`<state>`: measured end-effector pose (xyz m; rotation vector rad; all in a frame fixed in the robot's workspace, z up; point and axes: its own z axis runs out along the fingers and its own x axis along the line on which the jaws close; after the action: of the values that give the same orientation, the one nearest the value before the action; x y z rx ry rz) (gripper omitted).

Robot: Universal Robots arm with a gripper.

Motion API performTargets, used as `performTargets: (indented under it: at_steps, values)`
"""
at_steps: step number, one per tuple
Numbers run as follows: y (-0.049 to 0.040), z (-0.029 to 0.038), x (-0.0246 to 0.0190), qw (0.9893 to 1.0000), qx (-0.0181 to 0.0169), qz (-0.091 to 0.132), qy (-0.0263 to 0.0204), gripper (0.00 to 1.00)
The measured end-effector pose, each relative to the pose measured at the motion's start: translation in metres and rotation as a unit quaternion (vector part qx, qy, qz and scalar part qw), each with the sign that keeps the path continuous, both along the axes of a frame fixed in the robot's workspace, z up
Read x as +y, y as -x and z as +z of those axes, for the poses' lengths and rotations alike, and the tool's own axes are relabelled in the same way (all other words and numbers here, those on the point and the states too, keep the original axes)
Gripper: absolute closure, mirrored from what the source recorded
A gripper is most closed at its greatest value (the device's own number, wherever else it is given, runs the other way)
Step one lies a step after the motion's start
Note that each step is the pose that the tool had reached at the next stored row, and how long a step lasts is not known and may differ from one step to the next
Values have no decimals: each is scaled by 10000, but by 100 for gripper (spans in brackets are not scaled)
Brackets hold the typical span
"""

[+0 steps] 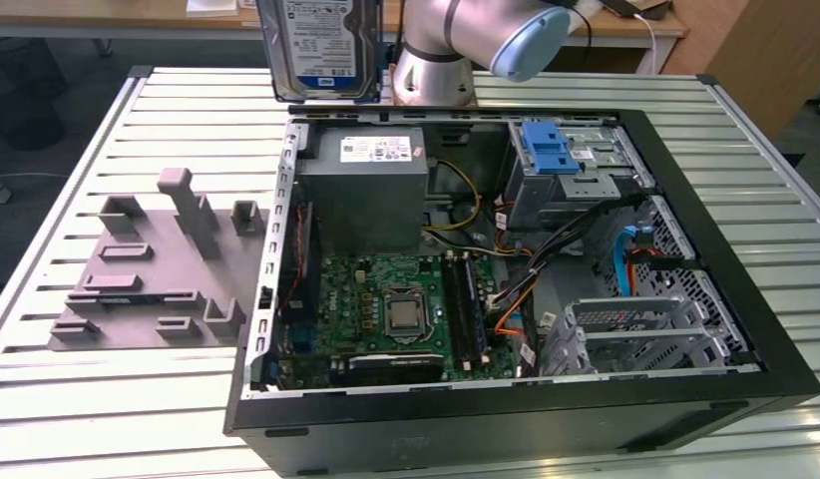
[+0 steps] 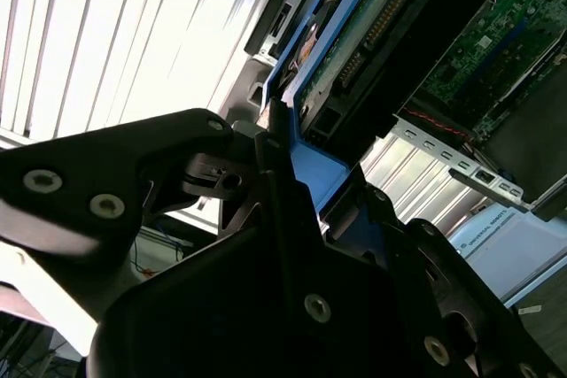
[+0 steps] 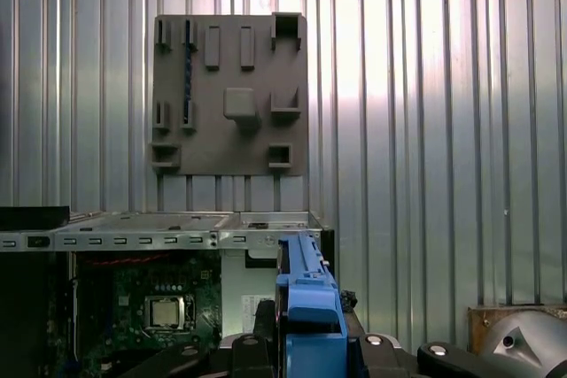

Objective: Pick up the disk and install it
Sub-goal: 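Pick up the disk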

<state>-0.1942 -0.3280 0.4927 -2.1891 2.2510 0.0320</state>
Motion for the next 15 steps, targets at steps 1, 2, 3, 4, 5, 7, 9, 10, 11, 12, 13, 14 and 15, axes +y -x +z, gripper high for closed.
performTargets:
  at_steps: [1, 2, 3, 4, 5, 7, 9, 10, 11, 12, 13, 14, 15]
  values:
    - [-9, 0, 0, 10000, 0, 0, 0, 64]
    - [-17, 0, 0, 10000, 0, 0, 0, 64]
    - [-25, 0, 0, 10000, 0, 0, 0, 64]
    - [-36, 0, 0, 10000, 0, 0, 0, 64]
    - [-43, 0, 0, 10000, 0, 0, 0, 64]
    - [-61, 1, 0, 10000, 1, 0, 0, 64]
    - [-73, 0, 0, 10000, 0, 0, 0, 64]
    - [-78, 0, 0, 10000, 0, 0, 0, 64]
    - [-85, 0, 0, 10000, 0, 0, 0, 64]
    - [-90, 0, 0, 10000, 0, 0, 0, 64]
    - [-95, 0, 0, 10000, 0, 0, 0, 64]
    - [-101, 0, 0, 10000, 0, 0, 0, 64]
    - [-106, 0, 0, 10000, 0, 0, 0, 64]
